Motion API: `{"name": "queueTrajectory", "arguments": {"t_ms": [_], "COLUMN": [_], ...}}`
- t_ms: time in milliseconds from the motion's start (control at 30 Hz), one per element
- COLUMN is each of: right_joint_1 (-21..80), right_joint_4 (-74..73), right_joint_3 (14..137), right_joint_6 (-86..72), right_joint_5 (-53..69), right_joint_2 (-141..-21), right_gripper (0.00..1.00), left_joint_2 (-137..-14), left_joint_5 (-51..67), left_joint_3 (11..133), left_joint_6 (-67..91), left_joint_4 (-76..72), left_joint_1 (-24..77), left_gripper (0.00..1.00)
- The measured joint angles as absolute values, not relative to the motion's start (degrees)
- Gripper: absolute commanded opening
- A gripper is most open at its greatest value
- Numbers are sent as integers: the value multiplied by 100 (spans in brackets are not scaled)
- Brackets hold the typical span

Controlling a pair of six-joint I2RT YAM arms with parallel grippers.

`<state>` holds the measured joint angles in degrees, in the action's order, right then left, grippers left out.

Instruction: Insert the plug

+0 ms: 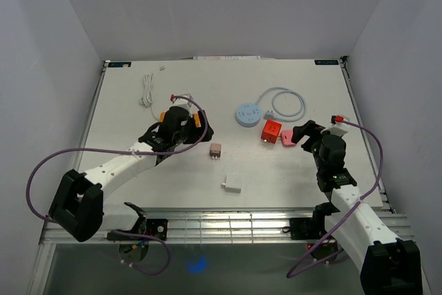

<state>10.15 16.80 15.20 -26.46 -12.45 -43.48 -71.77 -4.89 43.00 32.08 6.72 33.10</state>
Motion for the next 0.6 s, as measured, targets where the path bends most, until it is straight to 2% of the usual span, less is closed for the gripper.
{"name": "queueTrajectory", "arguments": {"t_ms": [300,600], "right_joint_1": [1013,1013], "right_joint_4": [1680,1675], "right_joint_3": [1520,1520], "right_joint_6": [-2657,-2661], "right_joint_5": [-1186,-1166], "right_joint_2": [-4449,-4554], "right_gripper": [90,90], "left_joint_2": [-8847,-9854], "left_joint_5": [-554,-539], "left_joint_3": [5898,6370], "left_joint_6": [3037,2893], "left_joint_4": [1986,2753], "left_joint_1": [3723,3953], "left_gripper": [96,94]}}
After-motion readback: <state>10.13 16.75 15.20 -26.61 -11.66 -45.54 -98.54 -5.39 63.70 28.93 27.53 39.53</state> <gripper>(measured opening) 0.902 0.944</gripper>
